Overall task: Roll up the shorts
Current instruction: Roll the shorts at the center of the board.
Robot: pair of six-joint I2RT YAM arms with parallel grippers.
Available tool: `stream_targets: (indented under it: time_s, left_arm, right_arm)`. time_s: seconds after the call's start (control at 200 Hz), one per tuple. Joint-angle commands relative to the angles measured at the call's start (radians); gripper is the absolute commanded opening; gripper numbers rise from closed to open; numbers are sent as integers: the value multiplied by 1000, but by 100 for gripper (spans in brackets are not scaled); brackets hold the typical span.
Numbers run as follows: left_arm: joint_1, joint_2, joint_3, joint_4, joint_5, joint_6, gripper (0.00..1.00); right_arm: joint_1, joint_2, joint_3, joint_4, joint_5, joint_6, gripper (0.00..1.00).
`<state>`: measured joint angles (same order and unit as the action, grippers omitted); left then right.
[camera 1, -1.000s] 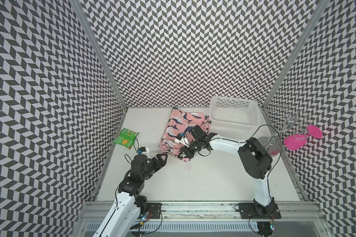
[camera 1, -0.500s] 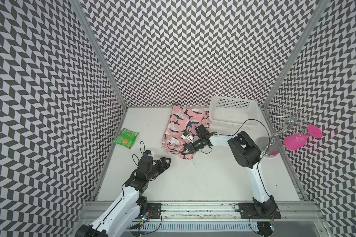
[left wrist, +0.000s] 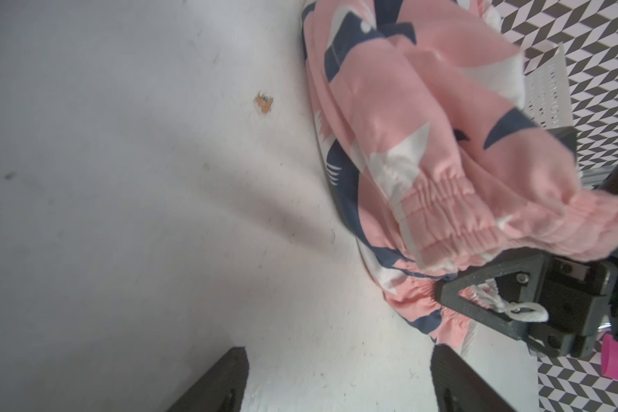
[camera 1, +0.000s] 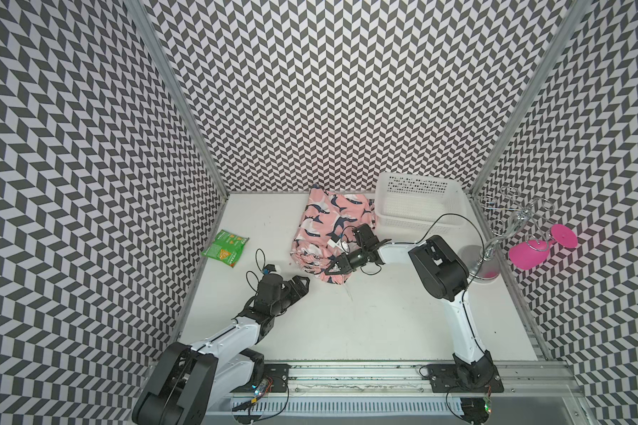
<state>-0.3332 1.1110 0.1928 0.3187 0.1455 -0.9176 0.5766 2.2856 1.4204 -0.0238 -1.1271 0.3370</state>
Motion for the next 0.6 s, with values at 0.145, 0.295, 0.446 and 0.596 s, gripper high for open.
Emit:
stream_targets:
  time_s: [0.145, 0.295, 0.446, 0.596]
  left_arm:
    - [-6, 158, 3, 317, -51, -8, 88]
    - [-7, 271, 29, 435, -41, -6, 86]
    - [-6, 332, 53, 552, -54, 6, 87]
    - [-7, 459, 135, 555, -40, 0, 88]
  right_arm:
    - [-17, -26, -15, 135, -38, 88, 0]
    - [-21, -28, -33, 156, -41, 97, 0]
    - [-21, -29, -56, 187, -47, 109, 0]
    - [-21, -20, -60, 212, -56, 127, 0]
